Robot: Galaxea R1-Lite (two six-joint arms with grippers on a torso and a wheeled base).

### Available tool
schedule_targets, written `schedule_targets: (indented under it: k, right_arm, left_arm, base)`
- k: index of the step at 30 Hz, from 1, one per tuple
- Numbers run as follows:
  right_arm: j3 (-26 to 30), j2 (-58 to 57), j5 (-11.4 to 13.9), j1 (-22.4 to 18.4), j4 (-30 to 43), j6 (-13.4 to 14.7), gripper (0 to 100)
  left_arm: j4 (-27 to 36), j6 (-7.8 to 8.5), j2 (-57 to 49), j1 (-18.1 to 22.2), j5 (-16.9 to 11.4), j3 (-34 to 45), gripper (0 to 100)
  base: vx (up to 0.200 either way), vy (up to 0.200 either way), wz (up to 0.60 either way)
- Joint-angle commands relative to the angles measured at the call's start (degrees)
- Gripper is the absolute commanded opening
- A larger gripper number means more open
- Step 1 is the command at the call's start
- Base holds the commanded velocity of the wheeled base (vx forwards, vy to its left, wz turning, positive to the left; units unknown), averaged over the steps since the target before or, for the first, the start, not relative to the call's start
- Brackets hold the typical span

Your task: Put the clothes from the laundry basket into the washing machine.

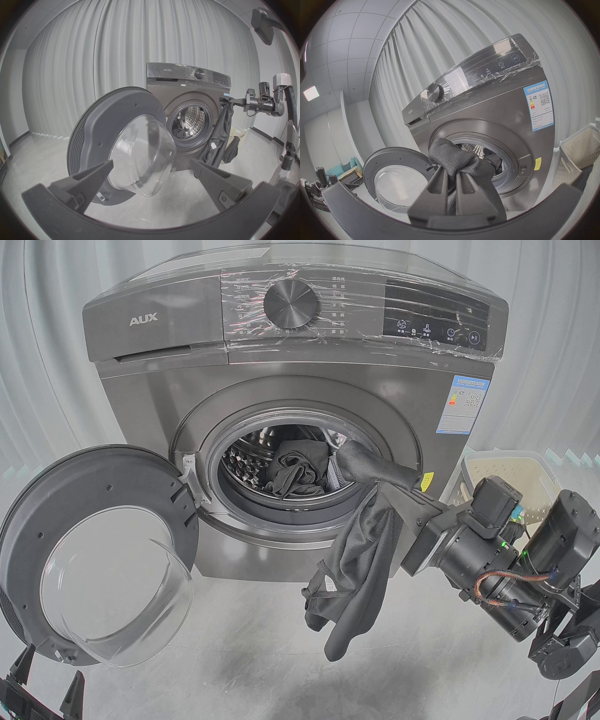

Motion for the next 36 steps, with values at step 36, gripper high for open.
schedule_targets:
  k: [36]
  right_arm:
    - [-12.7, 8.1, -3.2, 3.0, 0.3, 1.0, 0]
  left_arm:
    - [-22.9, 1.03, 48.5, -12.6, -26.3, -13.6, 100]
  base:
    - [0.000, 0.000, 0.00]
